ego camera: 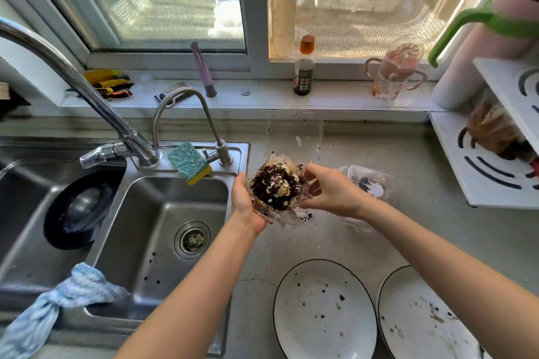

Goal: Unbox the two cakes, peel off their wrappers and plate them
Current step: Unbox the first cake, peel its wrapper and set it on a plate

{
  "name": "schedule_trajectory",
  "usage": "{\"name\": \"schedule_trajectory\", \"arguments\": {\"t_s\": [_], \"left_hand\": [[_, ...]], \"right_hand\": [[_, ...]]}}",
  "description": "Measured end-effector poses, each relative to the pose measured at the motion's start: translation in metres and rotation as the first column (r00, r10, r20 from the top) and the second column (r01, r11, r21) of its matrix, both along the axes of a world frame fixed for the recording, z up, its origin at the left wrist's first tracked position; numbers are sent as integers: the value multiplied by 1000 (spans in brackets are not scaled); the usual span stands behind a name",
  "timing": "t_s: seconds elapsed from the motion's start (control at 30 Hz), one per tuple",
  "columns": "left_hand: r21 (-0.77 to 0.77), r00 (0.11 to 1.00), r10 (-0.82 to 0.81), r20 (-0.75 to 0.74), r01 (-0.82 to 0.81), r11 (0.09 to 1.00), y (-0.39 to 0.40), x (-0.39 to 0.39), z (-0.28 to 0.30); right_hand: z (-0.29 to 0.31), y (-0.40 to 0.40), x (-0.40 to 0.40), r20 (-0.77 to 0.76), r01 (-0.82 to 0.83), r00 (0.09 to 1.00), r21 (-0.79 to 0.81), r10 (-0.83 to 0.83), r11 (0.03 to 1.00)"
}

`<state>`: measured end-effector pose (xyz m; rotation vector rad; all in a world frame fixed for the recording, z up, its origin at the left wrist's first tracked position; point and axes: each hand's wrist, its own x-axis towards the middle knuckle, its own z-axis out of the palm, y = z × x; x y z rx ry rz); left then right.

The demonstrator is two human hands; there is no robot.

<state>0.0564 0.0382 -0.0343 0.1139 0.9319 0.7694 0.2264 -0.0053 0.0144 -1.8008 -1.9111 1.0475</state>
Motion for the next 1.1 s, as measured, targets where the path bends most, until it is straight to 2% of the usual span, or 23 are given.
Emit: {"name": "schedule_trajectory", "arguments": {"t_s": [0.1,0.17,0.2,0.27,0.33,0.5,0.6,0.67,0.77,0.97,1.03,1.07,1.1], "left_hand": [[-13,993,-44,108,46,999,-1,-5,-8],[-10,978,-62,199,66,998,-1,-8,-11],[-6,972,-55,228,58,998,-1,-8,-11],[17,970,-51,236,48,999,-1,-8,-9],[26,969,-61,238,56,998,-2,-6,-8],[-11,977,-52,209,55,998,0,-5,-10],[-4,978,-45,203,47,999,1,-6,-11],[-4,978,-40,207,42,999,1,-8,-10],[-15,978,-16,208,19,1000,3,-12,-9],[12,983,76,165,-79,997,5,-15,0],[15,984,93,153,-97,995,7,-18,2],[15,984,101,147,-104,994,8,-18,3],[14,984,105,145,-108,994,9,-19,4]], "right_hand": [[11,-3,8,-302,17,950,-200,-78,980],[16,-4,8,-471,99,849,-303,-239,948],[18,-4,5,-503,164,803,-331,-321,929],[17,-1,-2,-463,303,778,-316,-425,899],[14,3,-10,-401,396,795,-222,-454,891],[10,14,-22,-441,524,753,-46,-488,850],[4,24,-21,-435,615,707,-13,-558,789],[-5,31,-20,-420,640,682,-55,-599,766],[-20,38,-19,-397,640,635,-210,-663,739],[-32,36,-23,-391,473,589,-543,-707,694],[-31,35,-21,-426,491,514,-565,-744,663],[-30,34,-20,-448,534,498,-517,-743,669],[-27,31,-19,-457,587,526,-416,-717,695]]}}
